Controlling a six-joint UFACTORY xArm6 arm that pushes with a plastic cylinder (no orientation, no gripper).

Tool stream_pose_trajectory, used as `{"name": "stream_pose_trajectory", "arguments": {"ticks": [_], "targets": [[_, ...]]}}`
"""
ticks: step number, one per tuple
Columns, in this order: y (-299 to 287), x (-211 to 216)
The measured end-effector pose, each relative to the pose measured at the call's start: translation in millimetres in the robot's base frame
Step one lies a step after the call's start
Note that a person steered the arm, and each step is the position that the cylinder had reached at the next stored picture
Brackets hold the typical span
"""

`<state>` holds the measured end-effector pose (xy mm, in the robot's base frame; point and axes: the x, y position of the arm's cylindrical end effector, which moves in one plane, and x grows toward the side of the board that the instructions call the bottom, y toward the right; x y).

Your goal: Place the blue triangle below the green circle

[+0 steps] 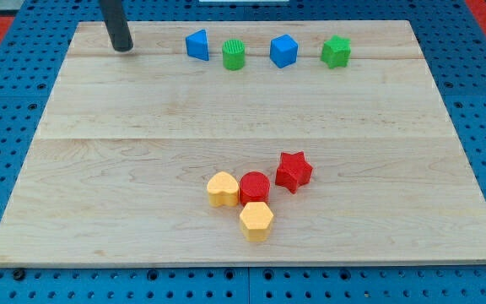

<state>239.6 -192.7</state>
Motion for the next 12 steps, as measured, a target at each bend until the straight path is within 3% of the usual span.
{"name": "stream_pose_trajectory", "arguments": {"ticks": [1, 3, 5, 6, 7, 8, 9, 11, 12], "targets": [[67, 1], [150, 63], [233, 66], [123, 77], [14, 25], [31, -11], [108, 7], [233, 90], [193, 90]]}}
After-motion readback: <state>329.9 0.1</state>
